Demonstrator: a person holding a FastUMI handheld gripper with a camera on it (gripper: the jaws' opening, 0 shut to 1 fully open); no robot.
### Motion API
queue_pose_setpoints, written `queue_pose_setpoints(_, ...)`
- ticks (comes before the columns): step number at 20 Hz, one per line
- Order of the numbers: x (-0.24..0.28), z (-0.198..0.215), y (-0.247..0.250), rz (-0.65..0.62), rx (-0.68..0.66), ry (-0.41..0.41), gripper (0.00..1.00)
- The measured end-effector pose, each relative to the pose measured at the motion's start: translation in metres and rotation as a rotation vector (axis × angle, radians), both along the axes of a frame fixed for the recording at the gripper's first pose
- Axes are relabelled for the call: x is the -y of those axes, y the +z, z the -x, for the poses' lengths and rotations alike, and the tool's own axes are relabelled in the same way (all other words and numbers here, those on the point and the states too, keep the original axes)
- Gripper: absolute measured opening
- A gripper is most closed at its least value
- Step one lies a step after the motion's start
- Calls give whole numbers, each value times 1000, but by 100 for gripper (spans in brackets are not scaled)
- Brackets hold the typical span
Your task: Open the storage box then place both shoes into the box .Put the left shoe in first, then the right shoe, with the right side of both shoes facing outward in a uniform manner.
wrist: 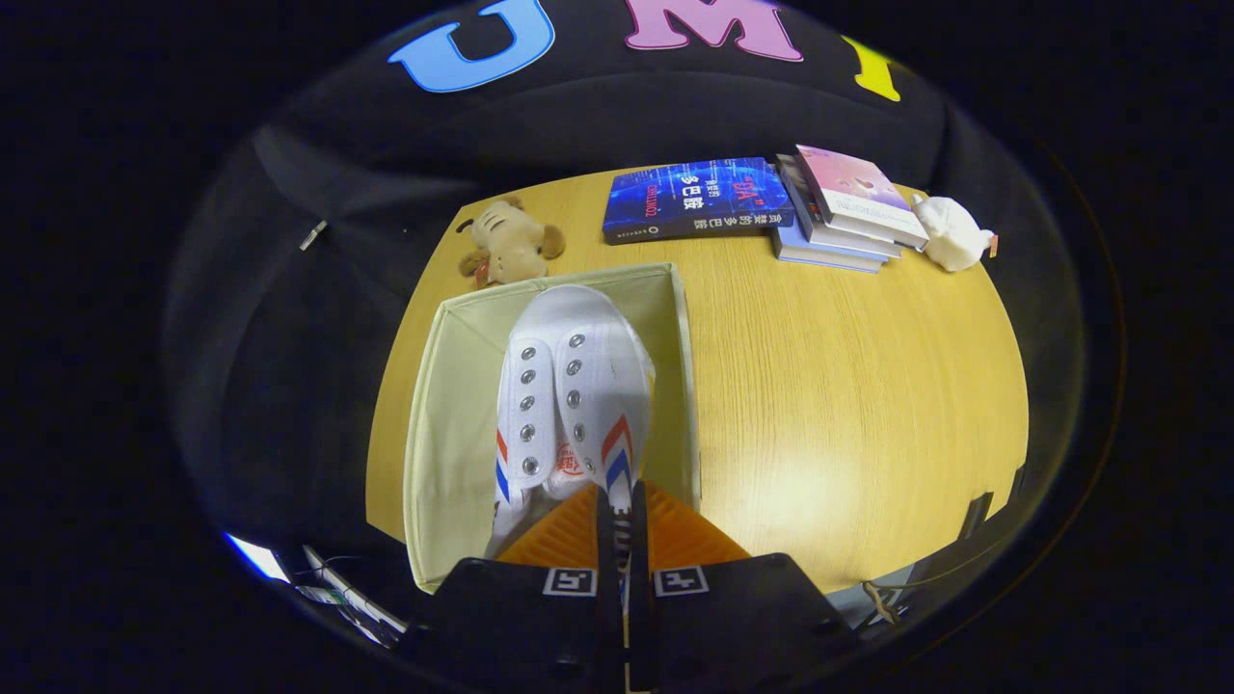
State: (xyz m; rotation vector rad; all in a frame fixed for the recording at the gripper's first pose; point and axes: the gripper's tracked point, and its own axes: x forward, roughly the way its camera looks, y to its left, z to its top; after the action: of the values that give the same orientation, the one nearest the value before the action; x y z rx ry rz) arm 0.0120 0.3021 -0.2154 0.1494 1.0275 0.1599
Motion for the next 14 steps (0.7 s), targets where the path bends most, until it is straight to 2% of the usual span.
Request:
queue_pose_setpoints(9,2,9,-16,30,-1,-19,7)
queue_pose_setpoints(11,-8,9,-13,2,11,-8,11)
queue_pose_setpoints(13,-24,2,3,-41,68,25,39)
queue_pose_setpoints(14,-28,0,12,-33,109,57,56)
